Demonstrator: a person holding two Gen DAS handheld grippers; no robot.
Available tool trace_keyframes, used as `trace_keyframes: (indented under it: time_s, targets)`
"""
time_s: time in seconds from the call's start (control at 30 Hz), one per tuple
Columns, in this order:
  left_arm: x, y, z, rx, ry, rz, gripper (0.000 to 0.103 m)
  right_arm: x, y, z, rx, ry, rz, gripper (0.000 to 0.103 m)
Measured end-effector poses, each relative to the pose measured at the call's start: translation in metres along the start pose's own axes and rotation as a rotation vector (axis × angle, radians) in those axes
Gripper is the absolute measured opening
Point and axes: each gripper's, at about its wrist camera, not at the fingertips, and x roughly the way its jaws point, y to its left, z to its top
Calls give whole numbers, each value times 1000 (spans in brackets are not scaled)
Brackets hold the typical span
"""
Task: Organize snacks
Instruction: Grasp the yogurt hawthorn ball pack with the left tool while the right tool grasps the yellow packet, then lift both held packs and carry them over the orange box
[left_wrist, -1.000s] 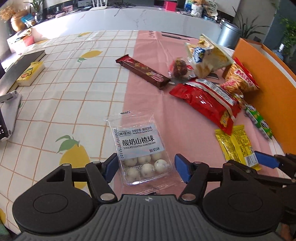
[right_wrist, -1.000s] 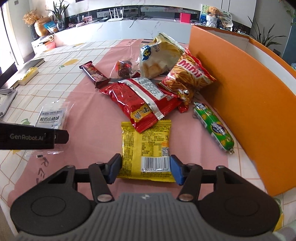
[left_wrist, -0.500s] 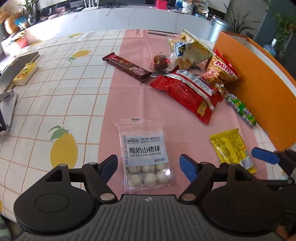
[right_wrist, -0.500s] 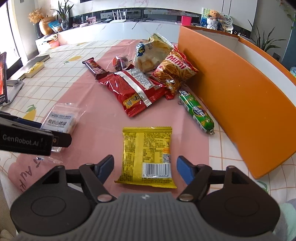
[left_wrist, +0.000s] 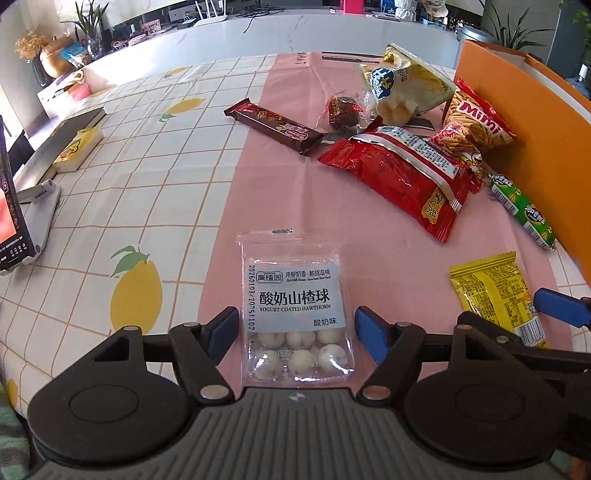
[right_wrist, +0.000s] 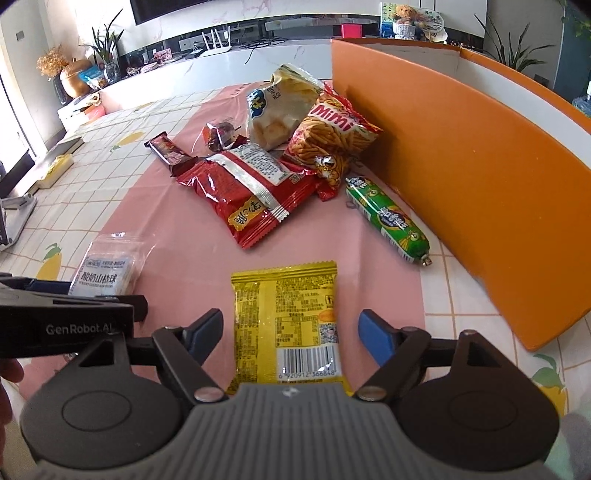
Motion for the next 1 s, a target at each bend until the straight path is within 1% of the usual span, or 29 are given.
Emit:
trace_keyframes:
  time_s: [0.03,0.07,0.13,0.2,0.23,0.27,0.37,0.47,0.6,0.73,0.83,1.0]
  targets:
    - [0,2,1,-9,1,-10,79,1,4,-1,-27,2,-11,78]
    - [0,3,1,-19,0,-20,75,1,7,-1,-47,2,-20,78]
    - [0,4,1,-27,-4,-32,70,1,10,-2,-62,-7,-25,74]
    - [0,3,0,-22,-7,-35,69,1,9,-2,-61,-11,-22,71]
    - [0,3,0,-20,-9,-37,69,0,9,-3,-62,-15,-22,69]
    - [0,3,0,-18,-9,-39,68,0,9,-3,-67,-19,-20,63]
    - [-1,3,0,-4,-7,-50,67,-2,11,-4,-80,-28,-13,55]
    - [-2,3,-1,1,-5,-62,66,-4,11,-4,-84,-29,-9,51]
    - [-7,5,-3,-14,1,-91,66,-5,11,-4,-81,-26,-3,50]
    - [-18,1,-5,-1,-16,-93,66,-9,5,-5,-46,-31,15,50]
    - [-31,0,-3,-17,-33,-102,66,-17,3,-5,-42,-56,16,50]
    - [-56,-5,-1,-8,-79,-111,66,-36,0,-6,-32,-75,0,50]
